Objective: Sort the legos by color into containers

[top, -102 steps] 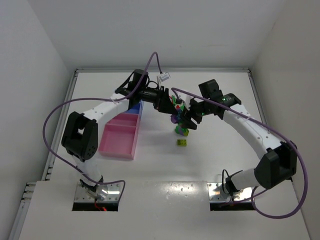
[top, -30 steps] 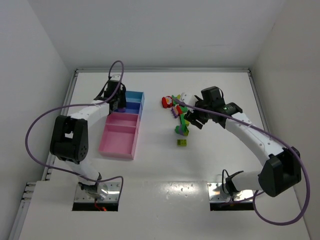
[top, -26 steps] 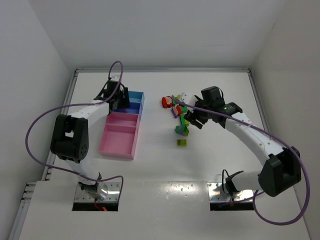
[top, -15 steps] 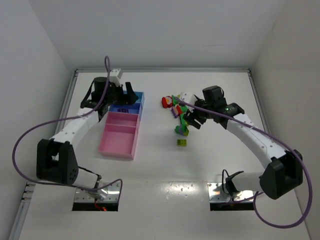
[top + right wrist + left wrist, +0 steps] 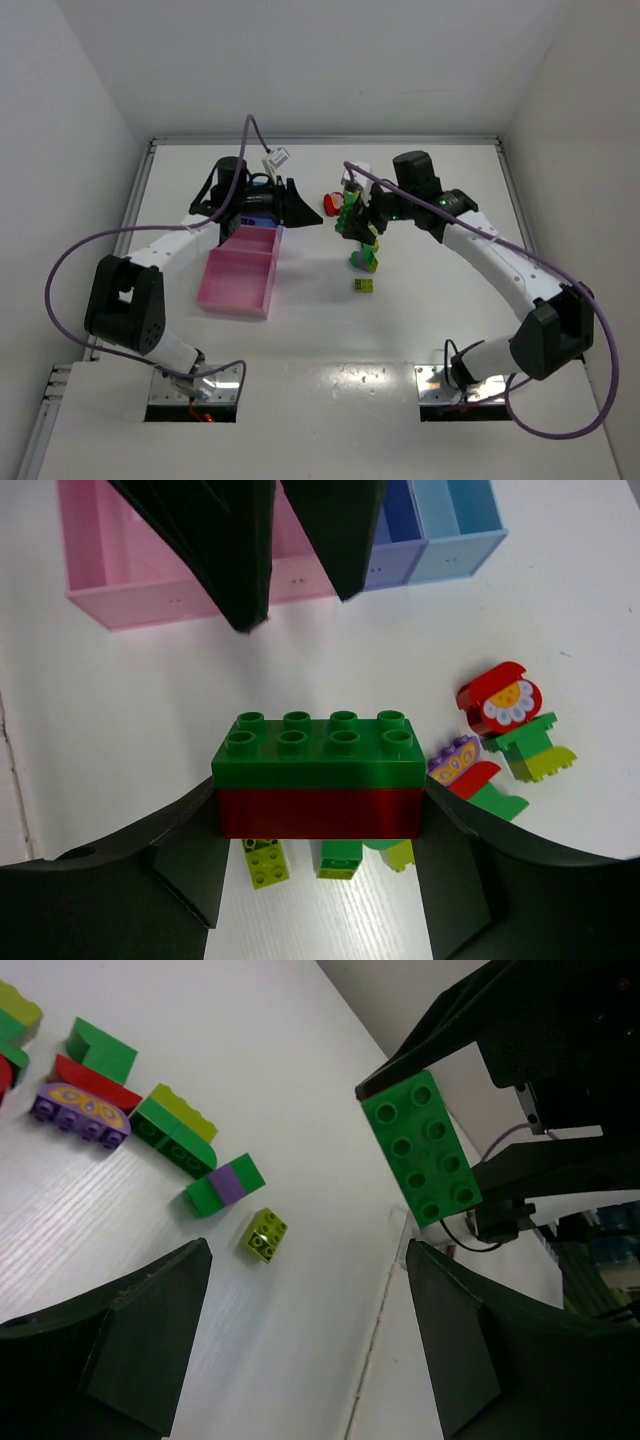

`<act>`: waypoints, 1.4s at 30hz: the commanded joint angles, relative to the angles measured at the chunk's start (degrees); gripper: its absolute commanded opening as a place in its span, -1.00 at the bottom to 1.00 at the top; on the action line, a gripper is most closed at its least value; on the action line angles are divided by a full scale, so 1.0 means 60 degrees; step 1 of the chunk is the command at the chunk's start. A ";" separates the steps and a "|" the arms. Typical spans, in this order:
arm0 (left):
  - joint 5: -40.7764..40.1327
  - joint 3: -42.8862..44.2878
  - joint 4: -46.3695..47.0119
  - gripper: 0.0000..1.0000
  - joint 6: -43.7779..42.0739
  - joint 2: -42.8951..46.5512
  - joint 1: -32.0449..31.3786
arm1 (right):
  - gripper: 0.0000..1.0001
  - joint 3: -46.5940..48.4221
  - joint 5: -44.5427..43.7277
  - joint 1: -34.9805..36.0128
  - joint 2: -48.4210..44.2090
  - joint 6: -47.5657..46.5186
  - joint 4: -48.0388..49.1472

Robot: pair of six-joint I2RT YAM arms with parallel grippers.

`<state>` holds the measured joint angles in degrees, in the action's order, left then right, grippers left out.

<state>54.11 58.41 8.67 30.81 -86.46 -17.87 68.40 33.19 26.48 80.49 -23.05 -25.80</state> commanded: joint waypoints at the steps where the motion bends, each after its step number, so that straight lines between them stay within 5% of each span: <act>1: 0.0606 0.0605 0.0724 0.71 0.0446 -0.0180 -0.0259 | -0.51 0.0538 0.0387 0.0230 0.0295 0.0252 0.0419; 26: 0.0416 0.0973 0.0445 0.69 0.0446 -0.0751 -0.0918 | -0.51 0.0934 -0.0156 0.0787 0.0955 0.0252 0.0506; 37: -0.0097 0.0870 0.0445 -0.43 0.0184 -0.0299 -0.0918 | -0.57 0.0438 -0.0697 0.0787 0.0766 0.0165 0.0608; 42: -0.0272 0.0782 0.0357 -0.63 0.0183 0.0229 -0.0671 | -0.64 -0.0251 -0.1093 0.0787 0.0415 0.0077 0.0711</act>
<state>52.14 62.59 8.56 35.14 -90.06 -23.11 69.49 27.44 31.33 86.21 -23.14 -22.13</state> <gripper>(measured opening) 0.472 0.653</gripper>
